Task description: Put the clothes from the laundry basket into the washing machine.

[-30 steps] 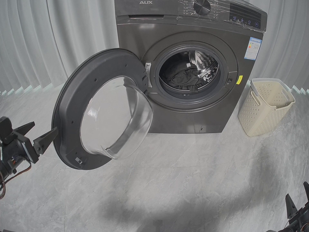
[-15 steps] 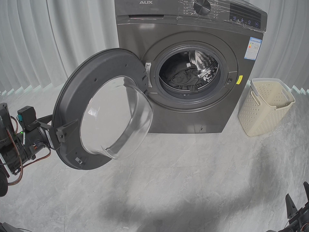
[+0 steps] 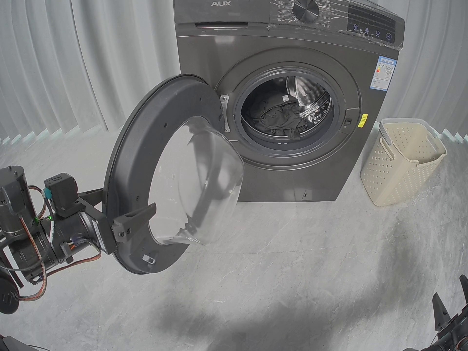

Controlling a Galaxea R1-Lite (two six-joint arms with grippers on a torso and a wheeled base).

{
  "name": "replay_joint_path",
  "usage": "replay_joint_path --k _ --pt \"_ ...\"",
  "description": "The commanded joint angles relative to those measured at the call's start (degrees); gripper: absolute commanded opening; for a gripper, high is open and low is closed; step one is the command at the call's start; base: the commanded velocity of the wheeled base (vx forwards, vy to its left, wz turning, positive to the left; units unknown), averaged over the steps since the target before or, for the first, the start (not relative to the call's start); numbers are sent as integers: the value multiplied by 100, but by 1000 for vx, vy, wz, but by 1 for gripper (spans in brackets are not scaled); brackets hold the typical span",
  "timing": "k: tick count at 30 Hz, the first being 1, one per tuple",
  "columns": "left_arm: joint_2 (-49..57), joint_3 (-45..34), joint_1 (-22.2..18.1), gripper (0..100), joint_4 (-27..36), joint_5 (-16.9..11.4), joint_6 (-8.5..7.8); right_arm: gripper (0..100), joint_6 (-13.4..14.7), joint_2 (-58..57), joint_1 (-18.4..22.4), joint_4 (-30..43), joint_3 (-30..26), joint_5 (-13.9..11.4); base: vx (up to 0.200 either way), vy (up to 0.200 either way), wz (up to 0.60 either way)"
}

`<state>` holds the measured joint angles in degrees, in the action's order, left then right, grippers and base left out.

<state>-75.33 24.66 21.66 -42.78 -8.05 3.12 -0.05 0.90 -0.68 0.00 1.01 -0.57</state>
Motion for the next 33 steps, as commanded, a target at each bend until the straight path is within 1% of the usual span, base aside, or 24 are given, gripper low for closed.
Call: replay_joint_path --k 1,4,5,6,8,9,11,14,20,22,23,24,27,28,29,31,33 --pt "35 -14 233 100 -3 5 13 100 -4 -90 -2 0 -101 -4 0 0 0" --pt "53 12 541 100 -3 5 39 100 -4 -90 -2 0 -101 -4 0 0 0" --pt "53 12 576 100 -3 5 39 100 -4 -90 -2 0 -101 -4 0 0 0" --pt "79 30 743 100 -11 5 83 100 -4 -90 -2 0 -101 -4 0 0 0" --pt "88 30 875 100 -29 5 171 100 -4 -90 -2 0 -101 -4 0 0 0" --pt "88 30 901 100 -29 5 224 100 -4 -90 -2 0 -101 -4 0 0 0" --pt "106 12 892 100 -55 5 268 100 -4 -90 -2 0 -101 -4 0 0 0" --pt "123 -5 857 100 -73 5 268 100 -4 -90 -2 0 -101 -4 0 0 0" --pt "835 -146 796 100 24 40 294 100 -4 -90 -2 0 -101 -4 0 0 0" --pt "835 -146 796 100 24 40 294 100 -4 -90 -2 0 -101 -4 0 0 0" --pt "1073 -243 593 100 59 145 277 100 -4 -90 -2 0 -101 -4 0 0 0" --pt "1134 -286 418 100 59 189 259 100 -13 -90 -2 0 -101 -4 0 0 0" --pt "1117 -304 -189 100 77 207 224 100 -21 -90 -2 0 -101 -4 0 0 0" --pt "1108 -304 -250 100 77 207 215 100 -21 -90 -2 0 -101 -4 0 0 0" --pt "1037 -304 -602 100 77 189 154 100 -21 -90 -2 9 -101 -4 0 0 0" --pt "888 -304 -830 100 59 163 83 100 -21 -90 -2 9 -101 -4 0 0 0" --pt "809 -313 -901 100 59 163 66 100 -13 -90 -2 9 -101 -4 0 0 0"
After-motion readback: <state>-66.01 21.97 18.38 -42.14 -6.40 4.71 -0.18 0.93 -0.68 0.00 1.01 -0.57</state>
